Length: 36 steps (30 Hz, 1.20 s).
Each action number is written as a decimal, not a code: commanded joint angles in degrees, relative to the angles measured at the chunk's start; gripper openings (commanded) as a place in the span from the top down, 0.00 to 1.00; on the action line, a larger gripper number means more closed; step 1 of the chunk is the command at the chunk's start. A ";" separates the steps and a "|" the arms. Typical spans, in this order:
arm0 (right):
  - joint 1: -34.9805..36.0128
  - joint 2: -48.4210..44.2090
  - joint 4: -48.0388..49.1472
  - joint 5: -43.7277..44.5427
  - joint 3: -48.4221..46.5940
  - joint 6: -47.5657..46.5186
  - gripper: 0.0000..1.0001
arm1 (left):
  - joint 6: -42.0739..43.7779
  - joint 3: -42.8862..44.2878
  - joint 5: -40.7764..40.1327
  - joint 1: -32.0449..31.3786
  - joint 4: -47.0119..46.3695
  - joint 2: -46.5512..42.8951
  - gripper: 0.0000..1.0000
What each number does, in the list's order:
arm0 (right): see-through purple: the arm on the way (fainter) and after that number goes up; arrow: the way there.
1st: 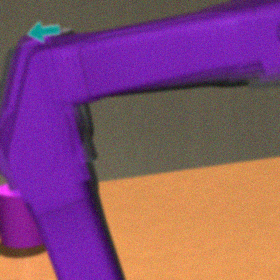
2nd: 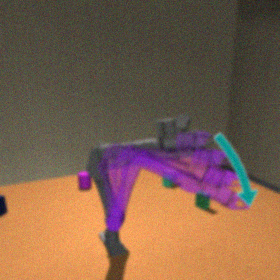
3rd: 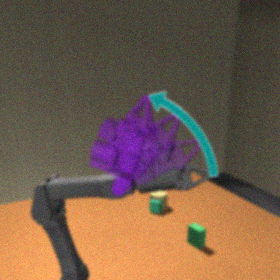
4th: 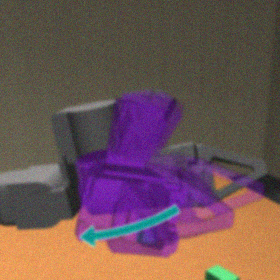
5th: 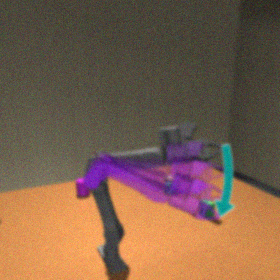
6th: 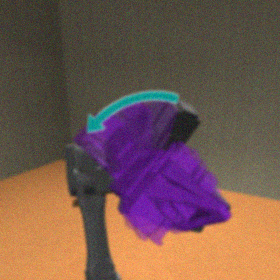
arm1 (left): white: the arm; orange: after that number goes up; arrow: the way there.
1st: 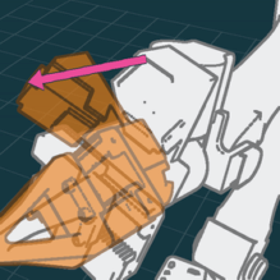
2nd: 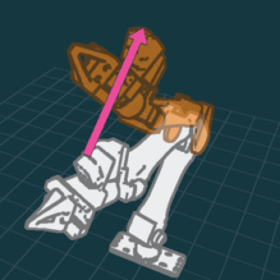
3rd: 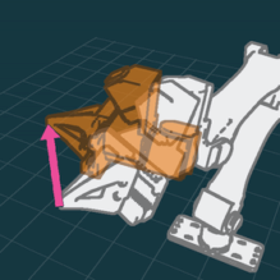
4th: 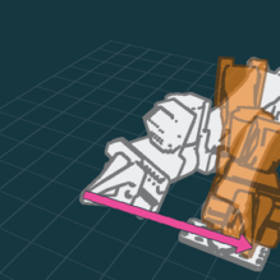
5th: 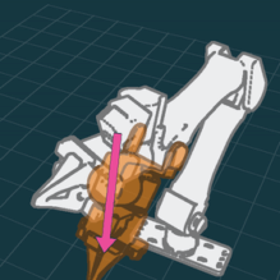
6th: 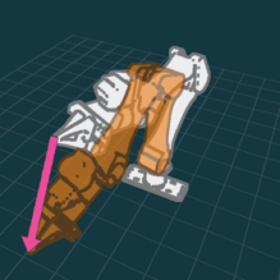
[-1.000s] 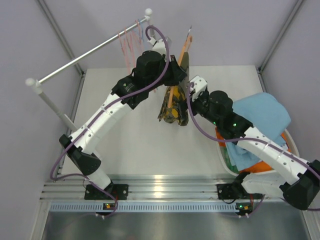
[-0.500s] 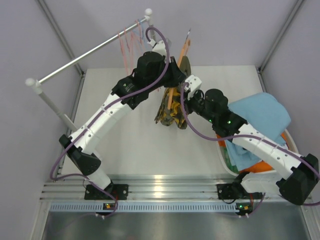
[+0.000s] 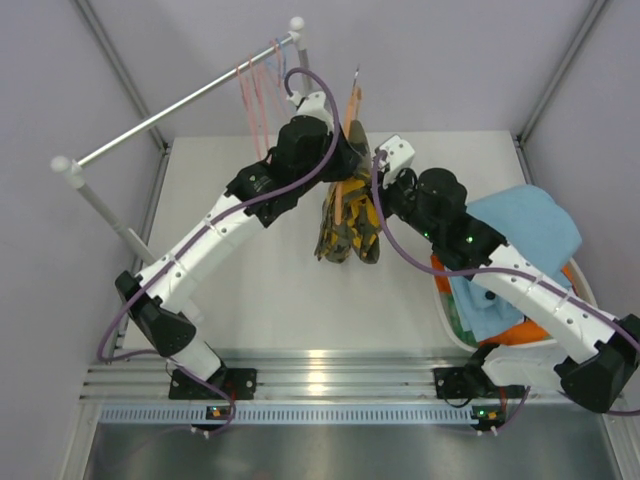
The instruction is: Remove the trousers from the hanger
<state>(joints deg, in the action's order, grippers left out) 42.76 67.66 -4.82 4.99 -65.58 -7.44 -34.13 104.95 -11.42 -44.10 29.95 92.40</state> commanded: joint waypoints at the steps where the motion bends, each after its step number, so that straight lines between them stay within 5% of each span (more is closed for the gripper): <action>1: 0.92 -4.73 6.31 3.00 -7.63 1.73 1.00 | -1.54 -2.19 -6.06 0.41 -5.96 -4.94 1.00; 21: 1.01 -5.26 16.94 16.36 -16.50 -0.11 1.00 | -17.28 -20.91 -6.34 1.47 -7.72 -11.01 1.00; 36: 0.66 -0.77 23.18 25.23 -29.07 -13.20 1.00 | -13.07 -25.14 0.42 1.47 -7.89 -11.63 1.00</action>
<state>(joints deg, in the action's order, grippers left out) 43.51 70.04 -5.23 22.28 -85.69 -15.94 -52.95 81.84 -12.43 -43.05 17.37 81.47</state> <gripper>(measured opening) 0.077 0.190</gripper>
